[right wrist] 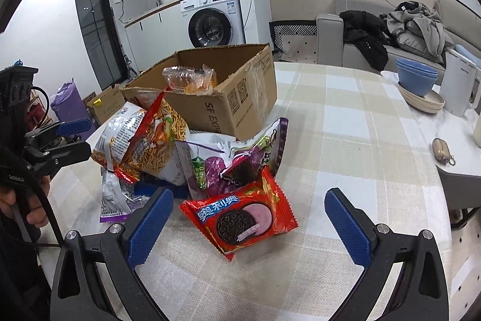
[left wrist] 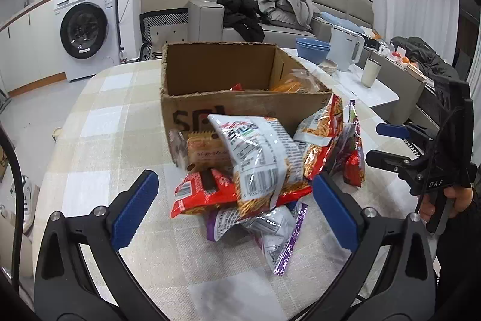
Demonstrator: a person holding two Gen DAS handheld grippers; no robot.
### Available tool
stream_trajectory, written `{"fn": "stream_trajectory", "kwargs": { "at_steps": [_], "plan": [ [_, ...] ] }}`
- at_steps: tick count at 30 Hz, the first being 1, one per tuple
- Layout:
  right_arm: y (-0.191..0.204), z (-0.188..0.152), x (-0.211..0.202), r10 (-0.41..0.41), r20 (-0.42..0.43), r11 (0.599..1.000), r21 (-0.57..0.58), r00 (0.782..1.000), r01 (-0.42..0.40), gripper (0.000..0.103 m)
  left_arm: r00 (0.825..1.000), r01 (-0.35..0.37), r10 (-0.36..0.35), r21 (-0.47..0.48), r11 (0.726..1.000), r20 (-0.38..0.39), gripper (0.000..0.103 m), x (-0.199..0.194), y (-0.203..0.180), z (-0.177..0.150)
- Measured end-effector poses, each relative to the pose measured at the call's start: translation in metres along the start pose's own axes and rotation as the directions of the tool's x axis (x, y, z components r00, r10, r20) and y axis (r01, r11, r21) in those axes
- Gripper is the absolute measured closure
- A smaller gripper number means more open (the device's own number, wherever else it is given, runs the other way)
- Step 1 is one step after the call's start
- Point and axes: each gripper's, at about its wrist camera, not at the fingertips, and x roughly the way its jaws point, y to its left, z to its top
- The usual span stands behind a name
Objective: Organize snacks
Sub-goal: 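Grasp the red cookie pack with the right tool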
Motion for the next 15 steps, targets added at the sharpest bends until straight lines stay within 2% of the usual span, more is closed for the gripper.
{"fn": "stream_trajectory", "kwargs": {
  "at_steps": [3, 15],
  "plan": [
    [0.001, -0.004, 0.007, -0.001, -0.023, 1.000, -0.009, 1.000, 0.001, 0.001, 1.000, -0.007, 0.007, -0.011, 1.000, -0.022, 0.001, 0.004, 0.007, -0.005],
    [0.003, -0.011, 0.036, 0.009, -0.114, 1.000, 0.029, 0.993, -0.006, 0.001, 1.000, -0.013, 0.012, -0.043, 0.999, -0.026, 0.001, 0.014, 0.024, -0.007]
  ]
}}
